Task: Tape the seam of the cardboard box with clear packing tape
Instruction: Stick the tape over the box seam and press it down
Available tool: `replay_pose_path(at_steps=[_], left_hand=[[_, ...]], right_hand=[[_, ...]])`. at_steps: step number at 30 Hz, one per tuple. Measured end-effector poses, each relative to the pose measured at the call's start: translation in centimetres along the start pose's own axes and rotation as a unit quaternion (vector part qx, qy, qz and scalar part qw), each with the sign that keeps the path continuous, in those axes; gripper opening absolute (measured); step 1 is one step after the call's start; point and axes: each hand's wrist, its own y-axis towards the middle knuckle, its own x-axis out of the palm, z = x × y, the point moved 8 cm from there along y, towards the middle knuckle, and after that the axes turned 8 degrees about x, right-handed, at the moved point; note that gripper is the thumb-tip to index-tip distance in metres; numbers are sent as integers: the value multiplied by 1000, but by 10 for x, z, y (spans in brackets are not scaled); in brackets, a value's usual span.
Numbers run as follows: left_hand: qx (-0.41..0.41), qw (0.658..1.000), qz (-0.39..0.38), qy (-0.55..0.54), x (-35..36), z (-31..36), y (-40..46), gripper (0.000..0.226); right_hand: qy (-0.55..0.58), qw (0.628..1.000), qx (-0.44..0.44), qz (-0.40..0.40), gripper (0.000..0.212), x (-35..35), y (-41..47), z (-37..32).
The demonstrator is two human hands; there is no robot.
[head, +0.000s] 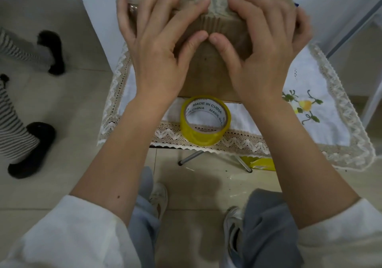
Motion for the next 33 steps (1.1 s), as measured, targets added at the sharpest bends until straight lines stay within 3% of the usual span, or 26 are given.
replay_pose_path(at_steps=[10, 20, 24, 29, 33], left_hand=[[19, 997, -58, 43, 0, -1, -7, 43], [30, 990, -130, 40, 1, -1, -9, 62], [41, 987, -143, 58, 2, -1, -8, 72], [42, 991, -114, 51, 0, 1, -8, 55], [36, 994, -99, 43, 1, 1, -8, 54]], right_hand=[[-25, 999, -28, -28, 63, 2, -5, 1], [-90, 989, -36, -109, 108, 10, -9, 4], [-56, 993, -40, -96, 99, 7, -7, 1], [-55, 995, -47, -74, 74, 8, -9, 6], [-44, 995, -35, -77, 71, 9, -8, 7]])
